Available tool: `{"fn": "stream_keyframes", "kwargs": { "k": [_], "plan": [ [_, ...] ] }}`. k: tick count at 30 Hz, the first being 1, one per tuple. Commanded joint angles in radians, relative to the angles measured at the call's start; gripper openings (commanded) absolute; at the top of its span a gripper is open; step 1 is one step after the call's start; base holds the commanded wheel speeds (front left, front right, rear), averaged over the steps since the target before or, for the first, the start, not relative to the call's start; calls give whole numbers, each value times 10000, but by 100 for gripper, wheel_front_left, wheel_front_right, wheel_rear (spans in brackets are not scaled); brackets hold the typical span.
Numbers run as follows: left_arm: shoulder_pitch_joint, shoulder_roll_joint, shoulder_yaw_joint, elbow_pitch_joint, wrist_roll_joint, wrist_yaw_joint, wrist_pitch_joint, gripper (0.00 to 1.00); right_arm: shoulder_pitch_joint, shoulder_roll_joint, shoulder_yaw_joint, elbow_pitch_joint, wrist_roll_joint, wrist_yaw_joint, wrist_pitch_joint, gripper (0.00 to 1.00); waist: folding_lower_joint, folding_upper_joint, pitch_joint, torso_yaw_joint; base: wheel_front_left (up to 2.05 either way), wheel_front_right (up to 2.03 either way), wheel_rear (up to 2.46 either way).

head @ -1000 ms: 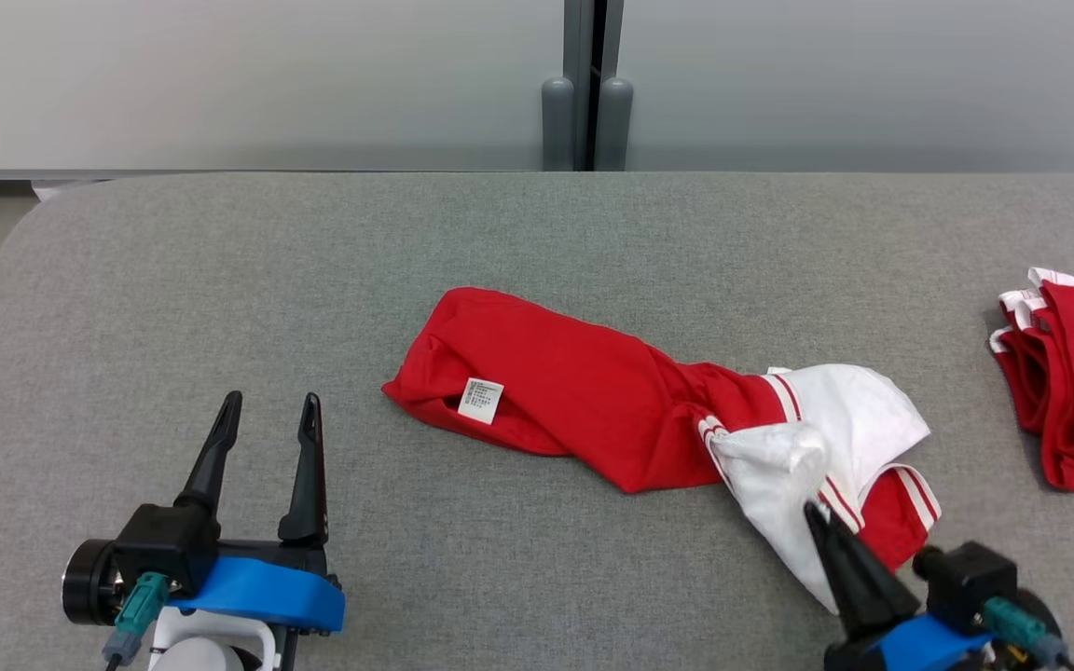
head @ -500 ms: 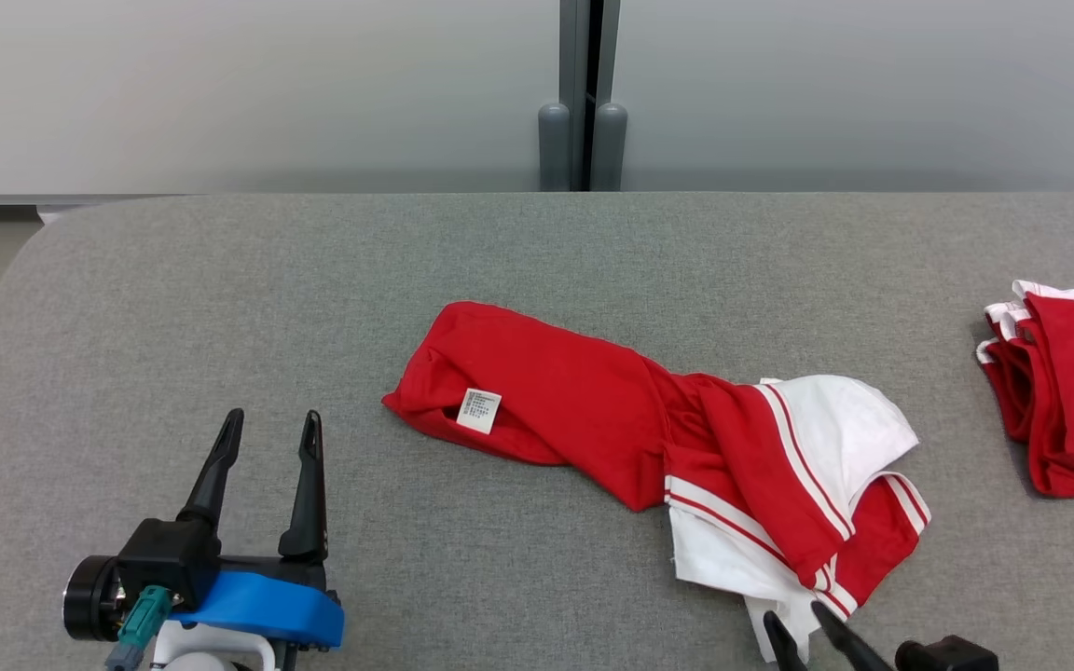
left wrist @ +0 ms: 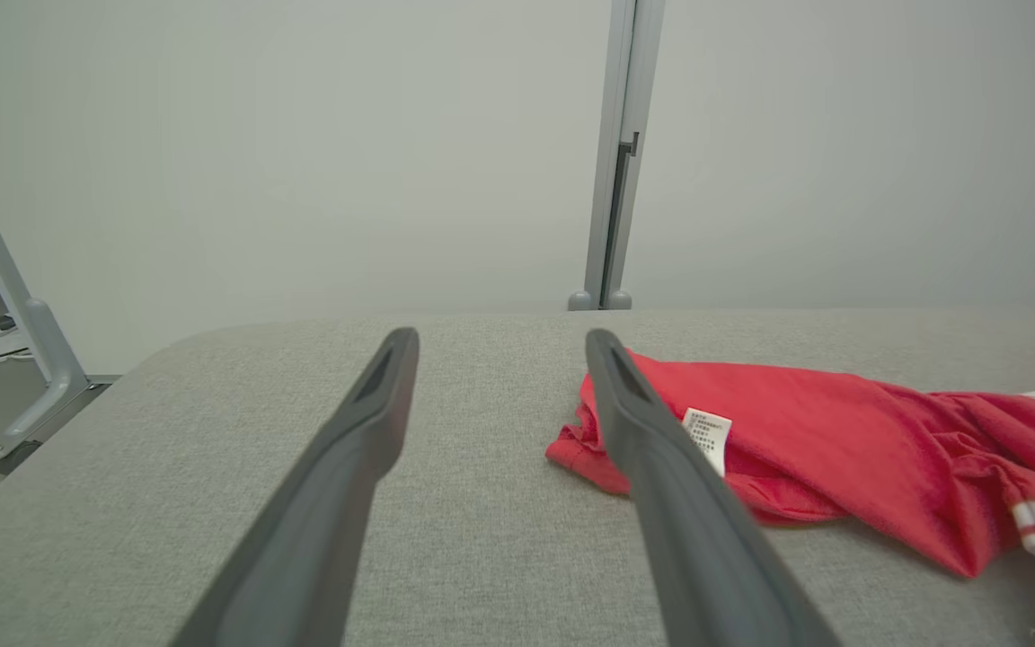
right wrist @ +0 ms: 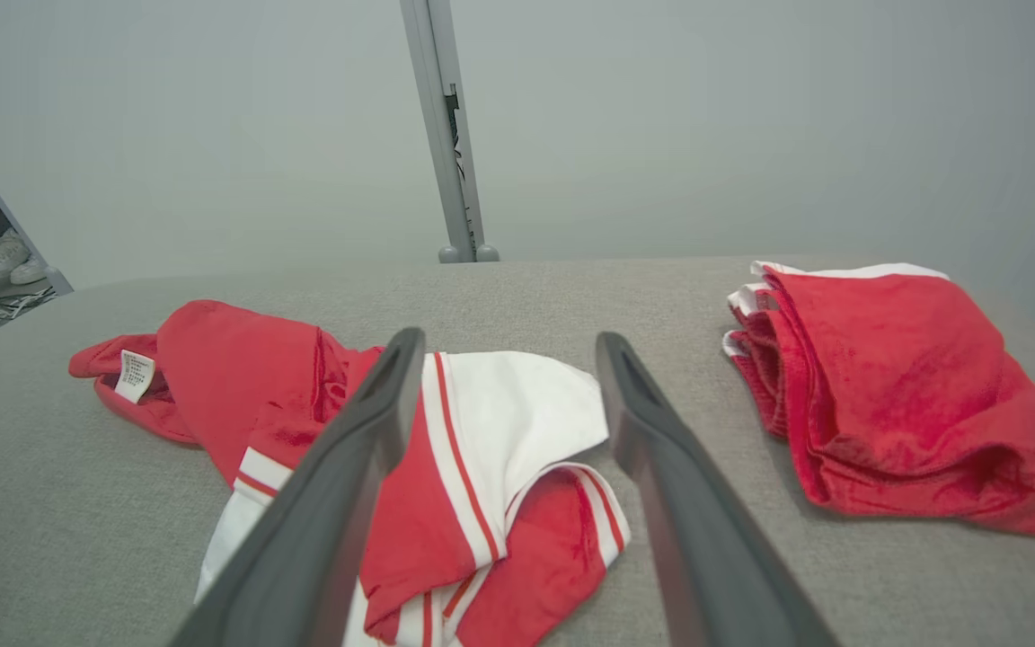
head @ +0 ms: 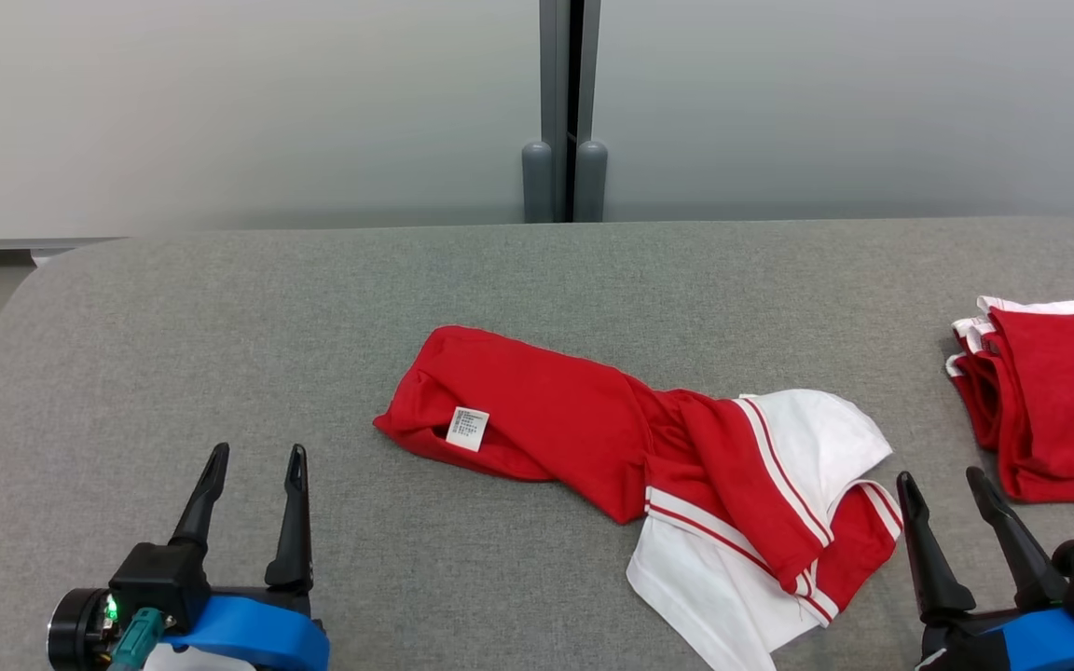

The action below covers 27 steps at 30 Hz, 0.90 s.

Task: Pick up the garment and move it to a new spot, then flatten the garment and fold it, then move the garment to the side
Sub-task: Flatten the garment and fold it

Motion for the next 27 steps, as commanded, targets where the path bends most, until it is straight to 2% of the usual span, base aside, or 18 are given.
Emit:
{"fn": "stream_keyframes", "kwargs": {
  "k": [1, 17, 21, 27],
  "plan": [
    [84, 69, -48, -64, 7, 5, 67, 100, -120, -52, -63, 74, -79, 0, 72, 100, 0, 0, -58, 1, 0, 0, 0],
    [18, 177, -165, -293, -12, 109, 233, 100, 28, 126, -127, -16, -280, 0, 240, 100, 0, 0, -88, 4, 0, 0, 0],
    [-684, 175, -332, -393, 70, -89, 434, 100, -68, 189, -135, -213, -361, 0, 327, 100, 0, 0, 241, 16, 0, 0, 0],
    [-2653, -227, -856, 64, -129, -801, 1423, 100, -446, 304, -96, -430, -496, 0, 477, 100, 0, 0, 970, -185, 0, 0, 0]
  ]
}}
